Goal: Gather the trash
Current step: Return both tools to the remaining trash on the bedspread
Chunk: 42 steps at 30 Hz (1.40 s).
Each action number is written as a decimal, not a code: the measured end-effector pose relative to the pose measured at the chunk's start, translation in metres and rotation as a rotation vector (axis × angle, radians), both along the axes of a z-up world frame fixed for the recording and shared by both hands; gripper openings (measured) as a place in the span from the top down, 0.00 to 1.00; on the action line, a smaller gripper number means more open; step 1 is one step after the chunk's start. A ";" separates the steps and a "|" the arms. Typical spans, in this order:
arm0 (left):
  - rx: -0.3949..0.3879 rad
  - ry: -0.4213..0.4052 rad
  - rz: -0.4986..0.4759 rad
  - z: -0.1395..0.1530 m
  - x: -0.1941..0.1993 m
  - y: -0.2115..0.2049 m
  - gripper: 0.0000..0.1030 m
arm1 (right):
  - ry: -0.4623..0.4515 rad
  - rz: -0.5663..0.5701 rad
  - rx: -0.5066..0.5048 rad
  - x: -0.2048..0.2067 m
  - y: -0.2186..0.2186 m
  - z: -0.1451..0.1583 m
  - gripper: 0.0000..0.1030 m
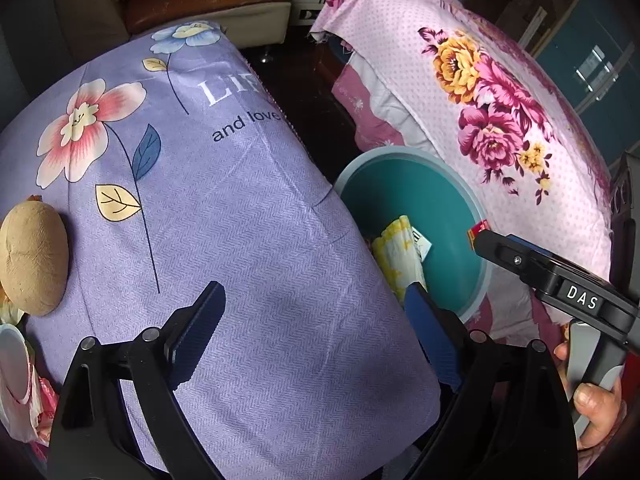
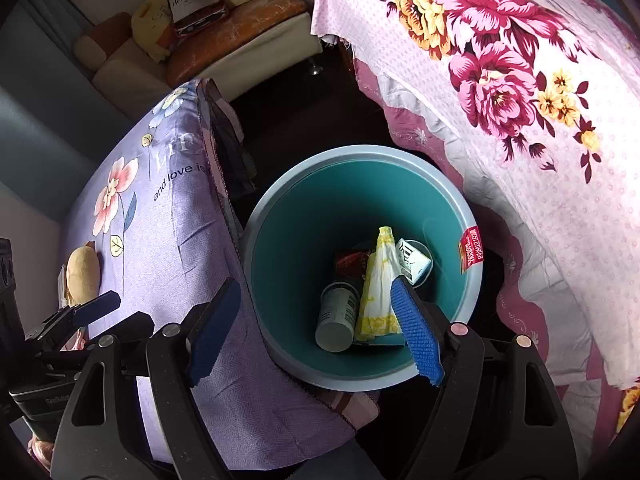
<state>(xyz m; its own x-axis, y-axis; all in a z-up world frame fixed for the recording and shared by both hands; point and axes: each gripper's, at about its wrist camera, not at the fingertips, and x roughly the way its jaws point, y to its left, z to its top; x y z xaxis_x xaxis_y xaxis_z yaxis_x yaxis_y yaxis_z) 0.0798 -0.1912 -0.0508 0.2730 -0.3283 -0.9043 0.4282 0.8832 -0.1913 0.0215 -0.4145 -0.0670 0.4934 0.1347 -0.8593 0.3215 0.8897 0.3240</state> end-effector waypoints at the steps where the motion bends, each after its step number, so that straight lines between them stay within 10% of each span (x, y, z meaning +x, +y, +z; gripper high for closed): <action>1: -0.004 -0.003 0.005 0.002 0.000 0.004 0.11 | 0.002 0.004 -0.002 0.001 0.003 0.001 0.28; 27: -0.123 -0.071 0.216 0.037 0.004 0.152 0.10 | 0.000 0.219 -0.152 0.027 0.140 0.045 0.21; 42: -0.103 -0.105 0.484 0.038 0.033 0.308 0.09 | 0.019 0.516 -0.210 0.077 0.277 0.044 0.20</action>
<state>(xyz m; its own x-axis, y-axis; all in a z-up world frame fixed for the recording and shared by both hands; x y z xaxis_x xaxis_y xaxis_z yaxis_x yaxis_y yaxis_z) 0.1132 0.1172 -0.0125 0.5035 -0.2277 -0.8334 -0.0037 0.9641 -0.2656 0.0982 -0.1377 -0.0228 0.3926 0.1799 -0.9019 -0.1690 0.9781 0.1215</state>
